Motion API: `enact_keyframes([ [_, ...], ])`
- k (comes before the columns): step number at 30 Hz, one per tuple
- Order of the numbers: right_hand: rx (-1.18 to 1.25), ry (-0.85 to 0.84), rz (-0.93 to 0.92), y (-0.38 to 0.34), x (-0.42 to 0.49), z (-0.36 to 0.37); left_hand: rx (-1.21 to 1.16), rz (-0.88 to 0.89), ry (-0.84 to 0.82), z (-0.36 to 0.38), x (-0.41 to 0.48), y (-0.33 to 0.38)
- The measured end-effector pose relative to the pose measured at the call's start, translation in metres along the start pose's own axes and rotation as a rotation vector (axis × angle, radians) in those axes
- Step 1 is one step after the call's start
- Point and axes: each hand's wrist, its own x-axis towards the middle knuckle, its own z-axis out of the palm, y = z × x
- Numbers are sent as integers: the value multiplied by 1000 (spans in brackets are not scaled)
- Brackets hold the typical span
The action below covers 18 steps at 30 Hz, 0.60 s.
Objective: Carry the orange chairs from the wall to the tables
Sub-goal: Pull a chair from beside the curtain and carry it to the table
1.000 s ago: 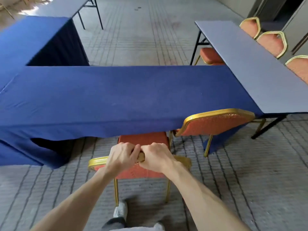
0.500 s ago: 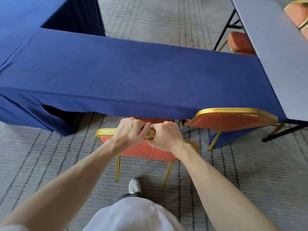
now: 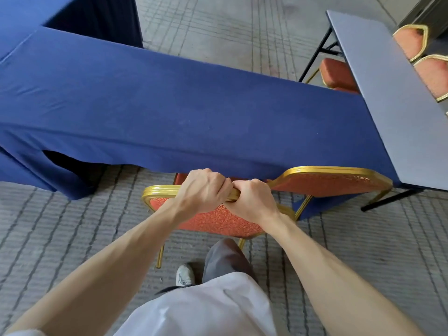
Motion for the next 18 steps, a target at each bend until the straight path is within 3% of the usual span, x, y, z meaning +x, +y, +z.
enact_keyframes([
  [5, -67, -65, 16, 2, 0, 0, -23, -25, 6, 9, -3, 3],
  [11, -74, -13, -8, 11, 4, 12, -61, -47, 7, 13, 8, -3],
  [18, -100, -141, -15, 43, 38, 12, -14, -121, -110, 41, 54, -11],
])
